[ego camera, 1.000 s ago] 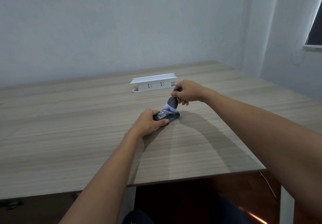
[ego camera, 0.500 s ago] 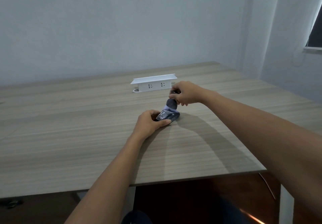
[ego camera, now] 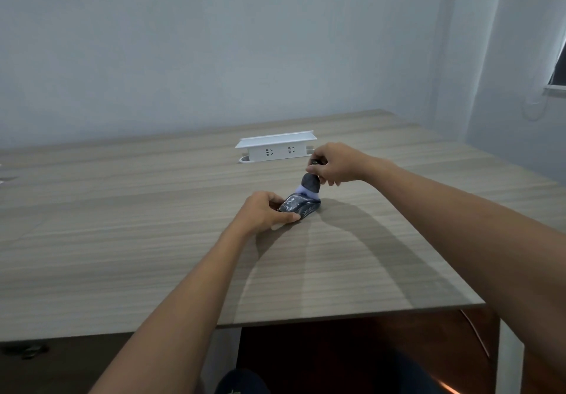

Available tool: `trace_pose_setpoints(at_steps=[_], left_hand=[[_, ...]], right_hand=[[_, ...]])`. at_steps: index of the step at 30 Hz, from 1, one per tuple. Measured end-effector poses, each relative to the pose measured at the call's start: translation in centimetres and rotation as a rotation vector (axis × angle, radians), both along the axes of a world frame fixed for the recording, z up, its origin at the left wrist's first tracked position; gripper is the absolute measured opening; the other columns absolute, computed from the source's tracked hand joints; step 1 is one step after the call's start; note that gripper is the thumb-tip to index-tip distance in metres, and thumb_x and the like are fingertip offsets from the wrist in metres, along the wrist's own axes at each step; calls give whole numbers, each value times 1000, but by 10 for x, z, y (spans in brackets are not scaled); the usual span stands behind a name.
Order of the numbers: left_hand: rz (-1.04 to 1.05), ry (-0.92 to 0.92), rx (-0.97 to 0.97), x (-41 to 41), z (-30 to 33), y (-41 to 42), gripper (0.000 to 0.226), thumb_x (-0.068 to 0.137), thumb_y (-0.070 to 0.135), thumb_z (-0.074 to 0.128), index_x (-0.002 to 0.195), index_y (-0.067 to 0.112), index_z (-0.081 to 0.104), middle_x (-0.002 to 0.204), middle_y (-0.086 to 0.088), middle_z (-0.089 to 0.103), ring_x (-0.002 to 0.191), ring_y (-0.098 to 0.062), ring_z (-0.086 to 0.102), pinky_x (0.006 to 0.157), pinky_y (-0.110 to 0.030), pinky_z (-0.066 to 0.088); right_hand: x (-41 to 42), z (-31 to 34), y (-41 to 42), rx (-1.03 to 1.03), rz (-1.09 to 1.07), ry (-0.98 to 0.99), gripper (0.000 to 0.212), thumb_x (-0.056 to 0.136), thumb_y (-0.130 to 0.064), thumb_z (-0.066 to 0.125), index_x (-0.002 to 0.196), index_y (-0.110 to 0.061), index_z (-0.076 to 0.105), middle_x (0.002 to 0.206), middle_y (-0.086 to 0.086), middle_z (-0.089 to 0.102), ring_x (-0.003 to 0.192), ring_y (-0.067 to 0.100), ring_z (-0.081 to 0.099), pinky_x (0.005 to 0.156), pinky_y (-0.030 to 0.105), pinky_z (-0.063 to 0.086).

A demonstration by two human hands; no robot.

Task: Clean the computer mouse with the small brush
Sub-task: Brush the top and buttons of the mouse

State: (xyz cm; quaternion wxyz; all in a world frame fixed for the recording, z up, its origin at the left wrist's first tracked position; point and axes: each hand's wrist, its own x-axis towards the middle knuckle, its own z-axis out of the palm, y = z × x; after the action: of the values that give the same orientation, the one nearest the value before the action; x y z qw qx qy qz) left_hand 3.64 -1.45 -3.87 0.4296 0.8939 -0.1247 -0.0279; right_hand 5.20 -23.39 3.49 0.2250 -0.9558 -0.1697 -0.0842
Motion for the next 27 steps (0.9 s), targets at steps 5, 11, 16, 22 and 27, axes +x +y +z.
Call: trace_pose_setpoints(at_steps=[5, 11, 16, 22, 27], left_hand=[[15, -13, 22, -2, 1, -2, 42, 73, 31, 91, 108, 10, 81, 103, -10, 81, 106, -28, 75, 96, -47, 58], [24, -19, 37, -5, 3, -5, 40, 76, 28, 90, 109, 9, 80, 103, -11, 81, 105, -28, 76, 94, -42, 58], [24, -46, 55, -7, 3, -5, 38, 77, 30, 89, 108, 9, 81, 102, -10, 82, 102, -27, 76, 91, -40, 58], [-9, -40, 57, -4, 4, -3, 36, 85, 37, 82, 108, 10, 81, 103, -12, 81, 87, -16, 67, 80, -31, 50], [-25, -31, -7, -3, 3, -4, 34, 90, 34, 78, 113, 10, 80, 106, -12, 81, 92, -19, 71, 89, -37, 56]], right_hand=[[1, 3, 4, -22, 9, -3, 14, 97, -20, 58, 90, -10, 65, 71, 9, 71, 36, 5, 57, 44, 21, 47], [-3, -2, -8, -10, -37, 22, 16, 97, -19, 56, 95, -6, 66, 76, 14, 73, 48, 17, 62, 50, 27, 53], [-6, -12, -16, 120, -70, 26, 19, 95, -16, 55, 95, -1, 66, 73, 12, 75, 43, 11, 63, 44, 22, 52], [-8, -19, -25, 269, -80, 71, 13, 92, -12, 58, 93, -1, 64, 65, 11, 72, 47, 16, 67, 43, 23, 51], [-14, -23, -31, 316, -84, 109, 11, 88, -11, 60, 85, -1, 64, 66, 15, 74, 53, 25, 72, 46, 27, 54]])
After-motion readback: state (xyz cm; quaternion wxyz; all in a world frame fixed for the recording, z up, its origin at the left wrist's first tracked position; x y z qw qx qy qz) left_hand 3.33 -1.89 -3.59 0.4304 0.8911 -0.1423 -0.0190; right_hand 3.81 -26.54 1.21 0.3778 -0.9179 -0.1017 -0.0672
